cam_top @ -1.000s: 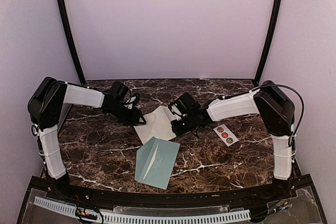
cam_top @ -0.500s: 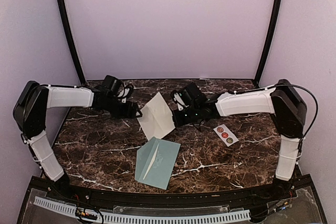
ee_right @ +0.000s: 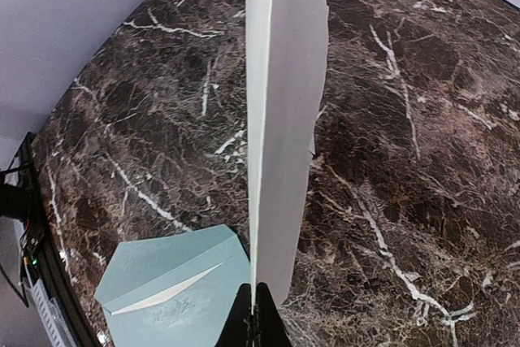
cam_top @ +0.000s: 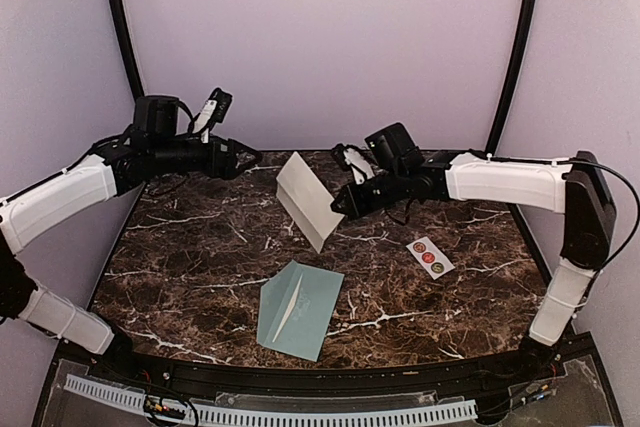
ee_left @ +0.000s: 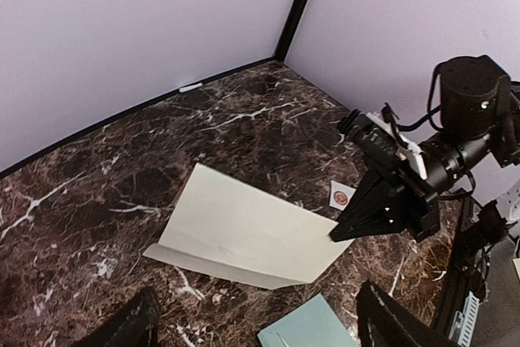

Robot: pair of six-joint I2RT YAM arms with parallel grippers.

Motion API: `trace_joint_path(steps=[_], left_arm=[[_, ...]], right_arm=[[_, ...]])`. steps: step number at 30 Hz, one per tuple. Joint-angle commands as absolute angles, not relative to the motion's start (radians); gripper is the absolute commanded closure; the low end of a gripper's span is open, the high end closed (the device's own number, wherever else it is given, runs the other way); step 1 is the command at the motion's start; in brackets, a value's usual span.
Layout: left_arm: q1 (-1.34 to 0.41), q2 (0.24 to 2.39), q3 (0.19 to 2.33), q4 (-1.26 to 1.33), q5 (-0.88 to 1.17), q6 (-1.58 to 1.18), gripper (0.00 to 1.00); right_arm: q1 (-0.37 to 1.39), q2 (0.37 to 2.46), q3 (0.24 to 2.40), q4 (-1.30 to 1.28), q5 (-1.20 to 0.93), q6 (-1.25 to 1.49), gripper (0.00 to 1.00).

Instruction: Place the letter into the envelope and seal it

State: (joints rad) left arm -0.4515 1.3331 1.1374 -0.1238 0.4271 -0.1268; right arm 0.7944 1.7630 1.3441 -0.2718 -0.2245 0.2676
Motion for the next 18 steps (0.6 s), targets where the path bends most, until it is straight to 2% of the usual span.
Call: trace_joint_path(steps=[1,6,13,18], left_arm=[[-0.509,1.316,1.244,-0.195,0.607,0.020,0.18],[-0.661,1.365,1.345,-0.315,0.528,0.134,0.17],[-0.681,1.433,1.385,-0.393,0.643,0.153,0.16],[-0.683,1.443,1.385,-0.442,0.732,0.148,0.16]], right_arm=[[0.789,1.687,1.363,-0.336,-0.505,0.162,1.00],[0.801,1.656,1.375,-0.464,-0.689,0.069,1.00],[0.825,1.612,1.376,-0.569,-0.883,0.006,1.00],[0.828,1.576,1.358,-0.582,-0.943,-0.019,1.00]])
